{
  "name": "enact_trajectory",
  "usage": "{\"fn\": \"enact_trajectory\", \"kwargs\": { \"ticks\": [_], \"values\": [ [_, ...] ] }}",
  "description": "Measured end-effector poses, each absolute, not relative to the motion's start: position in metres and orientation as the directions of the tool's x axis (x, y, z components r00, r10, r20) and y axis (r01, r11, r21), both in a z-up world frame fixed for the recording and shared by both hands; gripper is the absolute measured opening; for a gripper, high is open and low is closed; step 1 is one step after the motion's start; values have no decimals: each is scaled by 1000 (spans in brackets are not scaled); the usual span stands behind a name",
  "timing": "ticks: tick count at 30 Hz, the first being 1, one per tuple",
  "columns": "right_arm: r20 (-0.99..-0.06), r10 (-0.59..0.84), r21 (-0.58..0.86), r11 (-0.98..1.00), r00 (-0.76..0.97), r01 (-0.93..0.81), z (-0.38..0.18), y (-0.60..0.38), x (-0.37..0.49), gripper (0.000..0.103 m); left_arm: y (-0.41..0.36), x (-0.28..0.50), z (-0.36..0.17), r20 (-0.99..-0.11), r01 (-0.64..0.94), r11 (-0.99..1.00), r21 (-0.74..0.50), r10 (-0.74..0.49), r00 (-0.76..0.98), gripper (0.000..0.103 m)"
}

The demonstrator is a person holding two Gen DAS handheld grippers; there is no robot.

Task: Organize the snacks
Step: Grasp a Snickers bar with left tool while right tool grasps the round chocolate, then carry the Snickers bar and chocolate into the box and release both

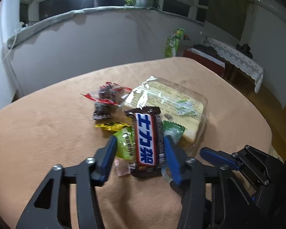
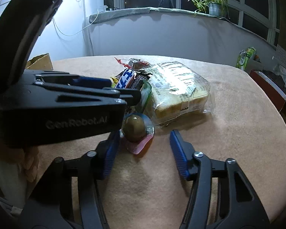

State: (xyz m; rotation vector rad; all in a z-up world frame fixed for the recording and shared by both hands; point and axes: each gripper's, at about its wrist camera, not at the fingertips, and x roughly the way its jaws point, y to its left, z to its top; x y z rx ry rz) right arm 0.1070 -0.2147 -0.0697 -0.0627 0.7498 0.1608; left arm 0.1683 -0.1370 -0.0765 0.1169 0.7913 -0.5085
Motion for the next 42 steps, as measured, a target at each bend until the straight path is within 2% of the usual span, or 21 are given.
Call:
{"fn": "enact_trajectory", "kwargs": {
  "ticks": [3,13,23,32,42],
  "values": [
    [-677,122,-18,983,726,-182,-70,-211,106,35,-138,166,-75,-703,487,870,-81,-396,591,30],
    [-644,192,77,979,741,-186,-71,-226,103,33,-111,153,-64,-655,453,882,-131,-420,628,29],
    [-609,273,200,962,745,-189,-66,-238,98,33,-54,122,-47,-601,356,919,-169,-383,701,29],
    [-558,305,169,952,772,-254,-33,-200,91,33,7,101,-34,-558,233,960,-158,-281,781,29],
    [-526,424,126,896,737,-426,-3,-103,98,33,86,80,-20,-499,75,985,-157,-145,855,29]
  ]
}}
